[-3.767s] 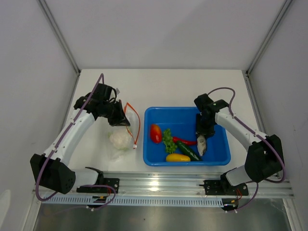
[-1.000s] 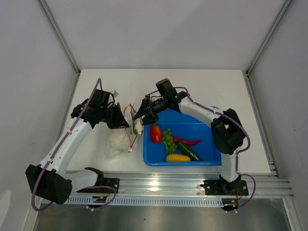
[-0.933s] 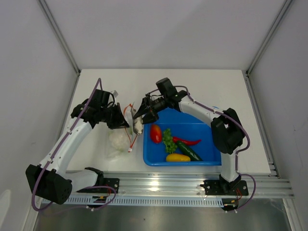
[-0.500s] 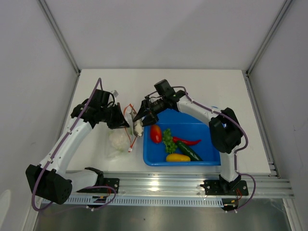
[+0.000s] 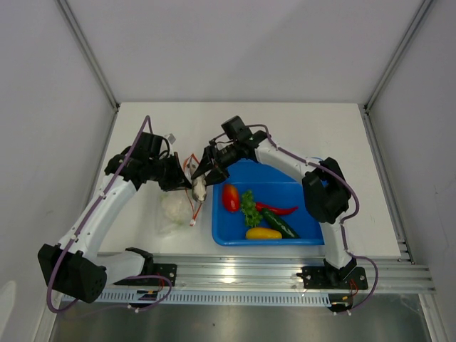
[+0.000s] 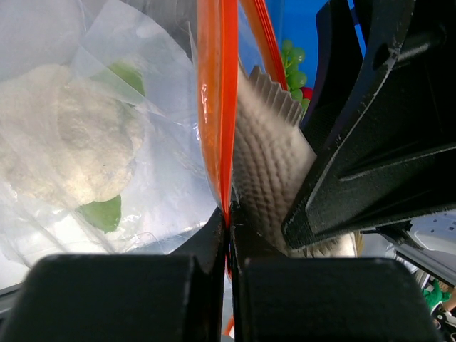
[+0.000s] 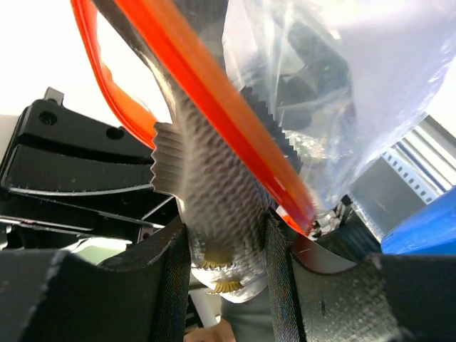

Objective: Place the food in the zip-top bag and seal the zipper
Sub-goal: Place the fake fish in the zipper food storage bag, then adjust the zipper food storage bag at the center of the board.

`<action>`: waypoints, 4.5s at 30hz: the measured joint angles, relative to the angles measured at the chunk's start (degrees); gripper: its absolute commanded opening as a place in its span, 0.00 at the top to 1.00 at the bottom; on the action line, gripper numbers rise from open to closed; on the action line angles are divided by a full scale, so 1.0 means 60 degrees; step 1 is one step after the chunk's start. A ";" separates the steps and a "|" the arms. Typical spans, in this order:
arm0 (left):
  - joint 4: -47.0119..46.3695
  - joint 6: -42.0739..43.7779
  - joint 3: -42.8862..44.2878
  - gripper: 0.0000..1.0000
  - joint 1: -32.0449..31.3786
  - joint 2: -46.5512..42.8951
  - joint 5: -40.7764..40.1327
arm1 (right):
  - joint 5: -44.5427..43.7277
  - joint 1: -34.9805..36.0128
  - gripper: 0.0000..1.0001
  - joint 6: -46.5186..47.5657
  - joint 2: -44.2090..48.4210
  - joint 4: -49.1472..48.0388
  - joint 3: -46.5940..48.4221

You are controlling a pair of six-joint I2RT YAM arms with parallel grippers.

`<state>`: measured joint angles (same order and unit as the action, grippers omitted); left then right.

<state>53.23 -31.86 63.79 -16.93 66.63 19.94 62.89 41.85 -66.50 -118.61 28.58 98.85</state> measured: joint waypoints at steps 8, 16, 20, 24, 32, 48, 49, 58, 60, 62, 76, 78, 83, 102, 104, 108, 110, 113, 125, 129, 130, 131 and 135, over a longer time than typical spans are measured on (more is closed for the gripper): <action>0.0004 -0.0004 0.0000 0.99 0.0000 -0.0084 0.0044 | -0.0514 0.0007 0.71 0.0696 -0.0197 0.0838 0.0393; 0.0004 -0.0004 0.0000 0.99 0.0000 -0.0117 0.0146 | -0.1013 0.0007 0.57 0.1406 -0.0495 0.1698 0.1002; 0.0007 -0.0007 0.0000 0.99 0.0000 -0.0117 0.0233 | -0.1271 0.0007 0.57 0.1730 -0.0557 0.2091 0.1122; 0.0007 -0.0007 0.0004 0.99 0.0000 -0.0117 0.0248 | -0.1781 0.0011 0.57 0.2346 -0.0871 0.3005 0.1869; 0.0033 -0.0033 0.0047 1.00 0.0000 -0.0117 0.0299 | -0.3242 0.0149 0.57 0.3391 -0.1494 0.4827 0.3588; 0.0004 -0.0259 0.0240 0.99 0.0000 0.0080 0.0707 | -0.5144 0.0608 0.31 0.4368 -0.2186 0.6502 0.5162; 0.0007 -0.0266 0.0240 0.99 0.0000 0.0095 0.0710 | -0.5162 0.0616 0.29 0.4408 -0.2189 0.6546 0.5227; 0.0044 -0.0262 0.0240 1.00 0.0000 0.0109 0.0703 | -0.5253 0.0532 0.30 0.4965 -0.2175 0.7074 0.5956; 0.0095 -0.0259 0.0240 0.99 0.0000 0.0109 0.0703 | -0.5377 0.0463 0.37 0.5089 -0.2109 0.7165 0.5963; 0.0142 -0.0259 0.0240 0.99 0.0000 0.0109 0.0699 | -0.5475 0.0350 0.42 0.5195 -0.1982 0.7253 0.5829; 0.0288 -0.0259 0.0331 0.99 -0.0004 0.0109 0.0688 | -0.6233 0.0299 0.65 0.5956 -0.1461 0.7402 0.4972; 0.0299 -0.0259 0.0353 0.99 -0.0004 0.0109 0.0678 | -0.6218 0.0382 0.68 0.5992 -0.1464 0.7391 0.4972; 0.0339 -0.0262 0.0357 0.99 -0.0004 0.0109 0.0623 | -0.6145 0.0517 0.71 0.6043 -0.1490 0.7238 0.4951; 0.0546 -0.0208 0.0441 0.99 -0.0007 0.0036 0.0350 | -0.5894 0.0579 1.00 0.6094 -0.2025 0.6473 0.4703; 0.0688 -0.0178 0.0568 0.99 -0.0011 -0.0004 0.0091 | -0.5861 0.0597 1.00 0.6109 -0.2025 0.6502 0.4932; 0.1202 -0.0073 0.1275 1.00 -0.0018 -0.0197 -0.0831 | -0.5745 0.0670 1.00 0.6113 -0.2022 0.6484 0.6014; 0.1392 -0.0022 0.1796 0.99 -0.0018 -0.0372 -0.1432 | -0.5654 0.0699 1.00 0.6109 -0.1876 0.6324 0.6328; 0.1486 -0.0004 0.1978 1.00 -0.0018 -0.0772 -0.1982 | -0.5577 0.0696 1.00 0.6116 -0.1545 0.6295 0.6393; 0.1246 -0.0044 0.0776 0.99 0.0361 0.0033 -0.1020 | -0.5497 0.0608 1.00 0.6670 -0.2346 0.6725 0.6739; 0.1330 -0.0040 0.2095 0.99 0.0142 -0.0419 -0.1537 | -0.5282 0.0583 1.00 0.6677 -0.2237 0.6546 0.7144; 0.1311 -0.0040 0.2350 0.99 0.0127 -0.0517 -0.1585 | -0.5217 0.0576 1.00 0.6677 -0.2116 0.6437 0.7165; 0.1286 -0.0040 0.2503 1.00 0.0124 -0.0608 -0.1632 | -0.5144 0.0557 1.00 0.6681 -0.1967 0.6335 0.7162; 0.1071 -0.0098 0.2412 0.99 0.0127 -0.0608 -0.1497 | -0.4794 0.0386 1.00 0.6590 -0.1086 0.5599 0.6324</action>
<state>59.66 -32.45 78.26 -16.16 62.98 10.96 34.13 44.16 -26.96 -125.12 62.17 136.79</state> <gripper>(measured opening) 0.004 0.006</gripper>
